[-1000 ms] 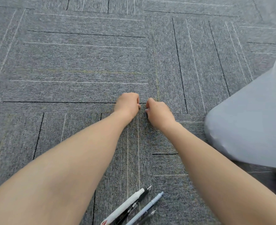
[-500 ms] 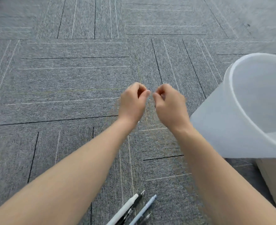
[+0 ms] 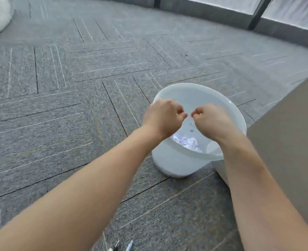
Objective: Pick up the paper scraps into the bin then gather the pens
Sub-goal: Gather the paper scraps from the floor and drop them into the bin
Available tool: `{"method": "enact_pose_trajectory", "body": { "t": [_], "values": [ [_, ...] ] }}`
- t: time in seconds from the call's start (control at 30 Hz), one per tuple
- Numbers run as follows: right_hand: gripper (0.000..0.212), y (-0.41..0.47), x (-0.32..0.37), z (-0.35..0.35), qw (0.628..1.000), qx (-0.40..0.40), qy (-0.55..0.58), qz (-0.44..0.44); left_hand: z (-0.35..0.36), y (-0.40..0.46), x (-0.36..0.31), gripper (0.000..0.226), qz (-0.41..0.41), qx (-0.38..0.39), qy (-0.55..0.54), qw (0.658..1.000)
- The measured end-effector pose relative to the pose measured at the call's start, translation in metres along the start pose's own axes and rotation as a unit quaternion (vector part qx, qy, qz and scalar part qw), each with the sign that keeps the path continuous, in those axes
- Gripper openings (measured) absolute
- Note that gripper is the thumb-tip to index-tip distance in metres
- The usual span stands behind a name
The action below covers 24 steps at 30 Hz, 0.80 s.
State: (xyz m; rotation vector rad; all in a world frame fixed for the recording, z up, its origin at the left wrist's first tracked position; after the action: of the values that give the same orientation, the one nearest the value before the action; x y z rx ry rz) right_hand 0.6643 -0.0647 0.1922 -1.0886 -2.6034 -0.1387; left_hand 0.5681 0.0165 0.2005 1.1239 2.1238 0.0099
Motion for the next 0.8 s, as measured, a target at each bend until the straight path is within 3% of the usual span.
{"method": "enact_pose_trajectory", "body": {
  "t": [0.1, 0.27, 0.37, 0.43, 0.53, 0.57, 0.67, 0.8],
  "values": [
    [0.036, -0.001, -0.004, -0.001, 1.0, -0.008, -0.012, 0.01, -0.005, -0.003, 0.001, 0.015, -0.004, -0.003, -0.011, 1.0],
    [0.018, -0.004, 0.009, -0.021, 0.99, -0.139, 0.025, -0.01, -0.017, -0.006, 0.015, 0.01, -0.042, -0.03, -0.07, 0.996],
    [0.026, -0.007, 0.018, -0.02, 0.991, -0.132, 0.018, -0.027, -0.02, -0.01, 0.015, 0.019, -0.019, -0.04, -0.049, 0.998],
    [0.024, -0.012, 0.026, -0.02, 0.99, -0.133, 0.031, -0.04, -0.024, -0.014, 0.014, 0.013, 0.005, -0.046, -0.057, 0.997],
    [0.003, -0.036, 0.064, -0.038, 0.969, -0.198, 0.102, -0.102, -0.054, -0.025, 0.03, 0.011, -0.014, -0.116, -0.146, 0.982],
    [0.008, -0.047, 0.081, -0.04, 0.961, -0.205, 0.135, -0.128, -0.069, -0.031, 0.042, 0.011, -0.034, -0.151, -0.167, 0.974],
    [0.012, -0.07, 0.133, -0.011, 0.945, -0.149, 0.216, -0.197, -0.095, -0.065, 0.103, 0.013, -0.132, -0.209, -0.191, 0.95],
    [0.017, -0.078, 0.173, 0.116, 0.957, 0.039, 0.174, -0.229, -0.074, -0.148, 0.195, 0.013, -0.283, -0.157, -0.136, 0.936]
  ]
}}
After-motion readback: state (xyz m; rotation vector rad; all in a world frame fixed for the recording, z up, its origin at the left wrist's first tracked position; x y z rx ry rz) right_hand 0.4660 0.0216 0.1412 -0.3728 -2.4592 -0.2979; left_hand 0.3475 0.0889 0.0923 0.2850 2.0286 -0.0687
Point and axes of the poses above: each hand's wrist, its own y-axis towards the middle knuckle, its own z-axis out of the palm, x = y × z, the point moved 10 cm from there along y, towards the middle knuckle, and after that the axes turned 4 degrees about -x, right-handed, at the moved point
